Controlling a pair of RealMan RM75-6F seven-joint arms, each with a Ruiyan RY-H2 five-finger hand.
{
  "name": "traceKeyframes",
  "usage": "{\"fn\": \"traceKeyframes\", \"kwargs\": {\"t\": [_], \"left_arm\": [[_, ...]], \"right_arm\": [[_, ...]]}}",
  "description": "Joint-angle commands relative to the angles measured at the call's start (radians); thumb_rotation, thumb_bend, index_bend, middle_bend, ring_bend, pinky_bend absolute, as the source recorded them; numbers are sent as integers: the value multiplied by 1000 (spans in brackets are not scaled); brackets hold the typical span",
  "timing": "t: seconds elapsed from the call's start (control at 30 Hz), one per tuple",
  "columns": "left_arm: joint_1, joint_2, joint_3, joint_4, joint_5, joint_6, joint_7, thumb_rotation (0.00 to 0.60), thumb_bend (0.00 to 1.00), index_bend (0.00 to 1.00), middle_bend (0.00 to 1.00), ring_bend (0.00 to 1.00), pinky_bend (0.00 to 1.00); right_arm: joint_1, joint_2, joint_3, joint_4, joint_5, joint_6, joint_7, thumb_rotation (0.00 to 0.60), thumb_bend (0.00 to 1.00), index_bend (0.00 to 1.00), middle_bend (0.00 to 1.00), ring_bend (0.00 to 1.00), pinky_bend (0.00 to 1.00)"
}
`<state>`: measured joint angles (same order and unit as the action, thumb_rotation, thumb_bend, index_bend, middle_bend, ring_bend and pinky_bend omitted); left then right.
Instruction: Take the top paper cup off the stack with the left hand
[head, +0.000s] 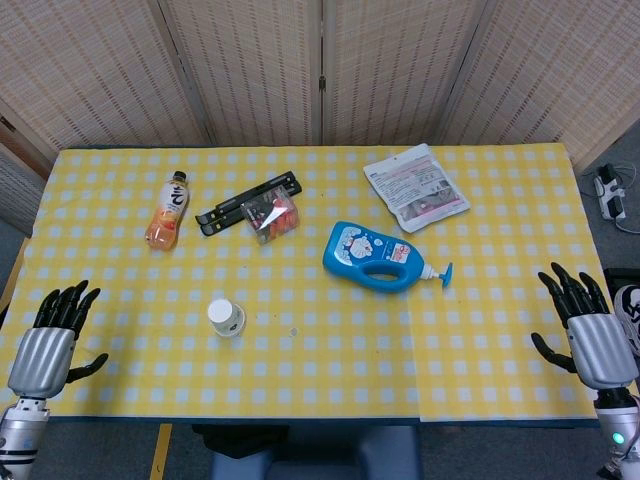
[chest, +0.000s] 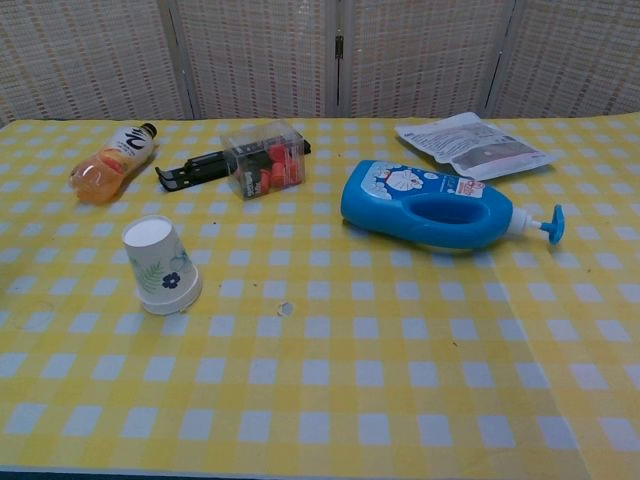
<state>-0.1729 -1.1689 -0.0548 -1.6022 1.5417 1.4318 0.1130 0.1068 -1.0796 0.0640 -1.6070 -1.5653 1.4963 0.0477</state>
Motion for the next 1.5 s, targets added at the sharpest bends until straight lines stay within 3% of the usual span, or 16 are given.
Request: {"fn": "traceKeyframes", "kwargs": {"t": [0.03, 0.3, 0.53, 0.9, 1.17, 1.5], "left_arm": [[-44, 15, -7, -11, 32, -42, -13, 600, 227, 65, 41, 59, 0], [-182, 45, -9, -83, 108, -202, -7, 600, 227, 116, 50, 62, 4], [-293, 39, -18, -119, 91, -361, 24, 600, 252, 122, 50, 62, 4], [-422, -20, -64, -101, -67, -545, 95, 600, 381, 158, 50, 62, 18], [-483, -69, -67, -65, -178, -629, 141, 600, 394, 179, 50, 70, 31], [-515, -78, -56, -66, -247, -644, 173, 600, 423, 224, 60, 82, 35]], "right_arm": [[-1, 7, 3, -6, -1, 5, -2, 600, 332, 0, 38, 117, 23], [0, 29, 10, -29, 2, 9, -14, 600, 331, 0, 38, 118, 27], [2, 42, 11, -42, 4, 7, -23, 600, 332, 0, 38, 117, 28], [2, 33, 8, -31, 9, 0, -11, 600, 331, 0, 38, 117, 28], [0, 31, 5, -30, 12, -1, -12, 600, 332, 0, 38, 117, 28], [-4, 26, 2, -23, 17, -2, -3, 600, 332, 0, 38, 114, 28]]}}
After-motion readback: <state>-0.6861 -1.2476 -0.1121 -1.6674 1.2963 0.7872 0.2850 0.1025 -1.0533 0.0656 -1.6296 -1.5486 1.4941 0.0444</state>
